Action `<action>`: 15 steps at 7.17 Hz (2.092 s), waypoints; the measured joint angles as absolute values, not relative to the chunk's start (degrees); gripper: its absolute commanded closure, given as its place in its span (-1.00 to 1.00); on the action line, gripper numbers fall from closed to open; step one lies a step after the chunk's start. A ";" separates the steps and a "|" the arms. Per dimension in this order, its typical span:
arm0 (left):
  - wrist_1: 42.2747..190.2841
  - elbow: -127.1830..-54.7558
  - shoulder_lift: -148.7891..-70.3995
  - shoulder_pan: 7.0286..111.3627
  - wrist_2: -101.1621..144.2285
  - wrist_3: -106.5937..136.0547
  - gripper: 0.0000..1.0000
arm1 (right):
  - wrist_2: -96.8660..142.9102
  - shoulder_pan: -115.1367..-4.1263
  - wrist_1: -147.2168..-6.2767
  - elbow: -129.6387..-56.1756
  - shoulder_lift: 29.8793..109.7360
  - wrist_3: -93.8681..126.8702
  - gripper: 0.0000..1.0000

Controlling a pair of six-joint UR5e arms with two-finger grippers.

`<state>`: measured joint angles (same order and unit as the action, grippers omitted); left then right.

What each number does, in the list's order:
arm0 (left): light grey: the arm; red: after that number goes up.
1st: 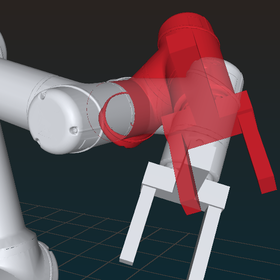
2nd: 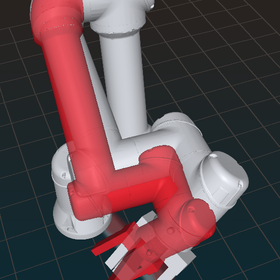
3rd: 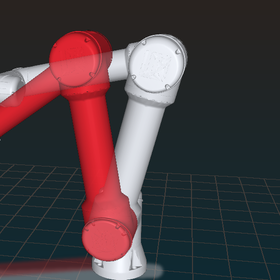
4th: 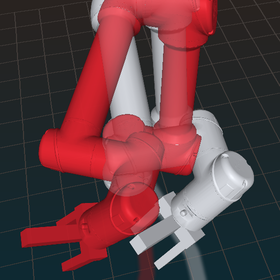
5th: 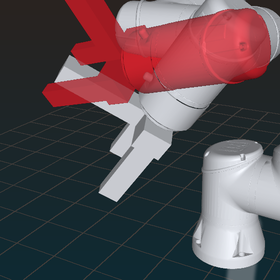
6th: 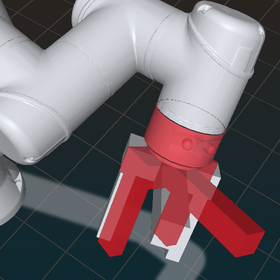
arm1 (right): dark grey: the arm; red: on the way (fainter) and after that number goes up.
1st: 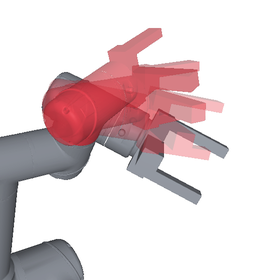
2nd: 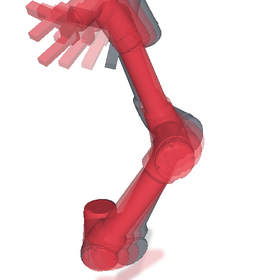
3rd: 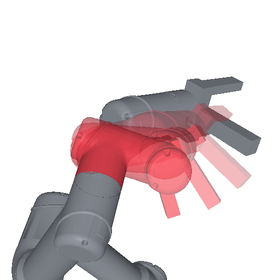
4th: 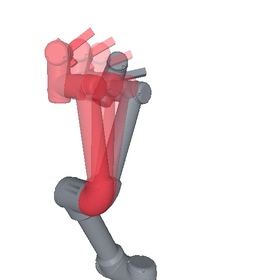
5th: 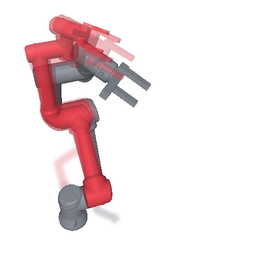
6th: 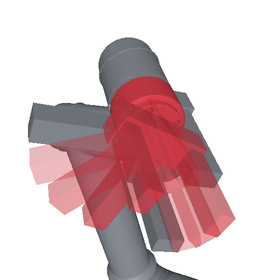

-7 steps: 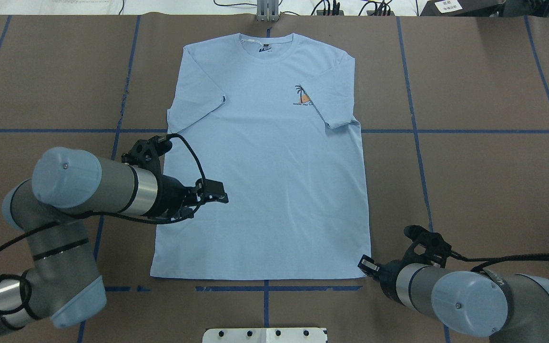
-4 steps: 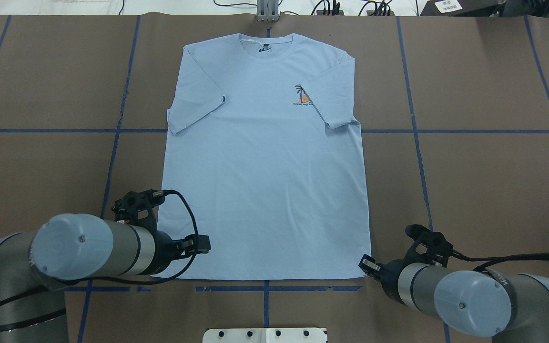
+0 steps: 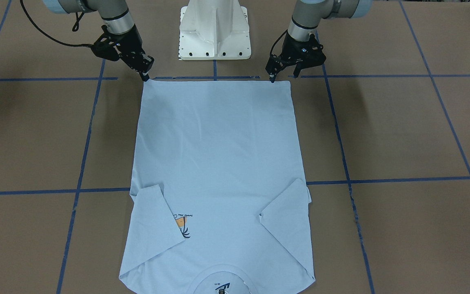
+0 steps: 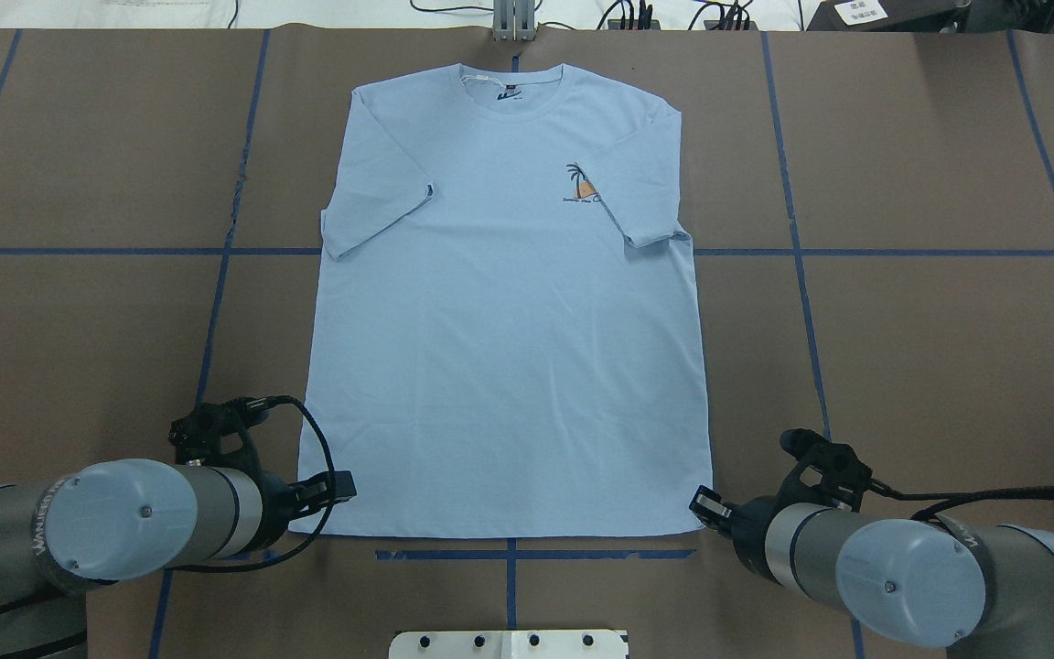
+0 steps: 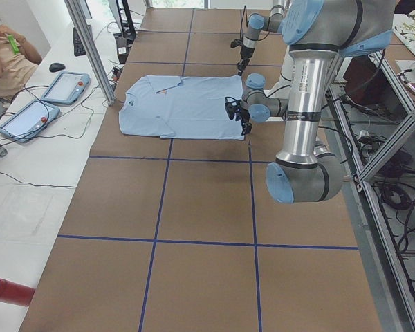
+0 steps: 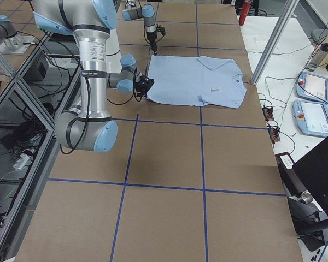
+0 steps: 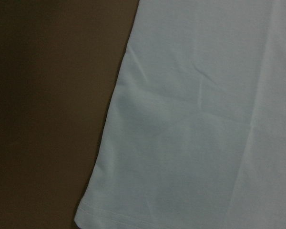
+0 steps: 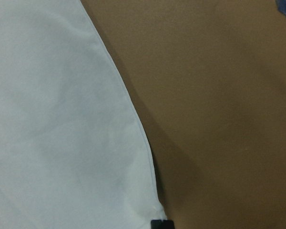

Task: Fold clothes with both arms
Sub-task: 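Grasp both hem corners with the left and right grippers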

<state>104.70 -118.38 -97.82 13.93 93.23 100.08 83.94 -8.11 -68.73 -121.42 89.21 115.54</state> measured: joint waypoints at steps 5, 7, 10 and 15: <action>104.27 -117.77 -96.87 13.55 93.25 101.41 -0.40 | 83.84 -8.28 -68.73 -121.55 89.32 115.58 1.00; 104.24 -116.96 -96.86 13.15 93.25 101.50 -0.25 | 83.90 -8.33 -68.73 -121.55 89.37 115.52 1.00; 104.24 -116.42 -96.80 12.84 93.31 101.66 0.19 | 83.93 -8.35 -68.73 -121.55 89.37 115.49 1.00; 104.25 -116.15 -96.84 12.82 93.45 102.34 1.00 | 84.36 -8.82 -68.79 -121.45 89.44 115.31 1.00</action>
<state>104.25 -116.15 -96.84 12.82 93.45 102.34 84.36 -8.82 -68.79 -121.45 89.44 115.31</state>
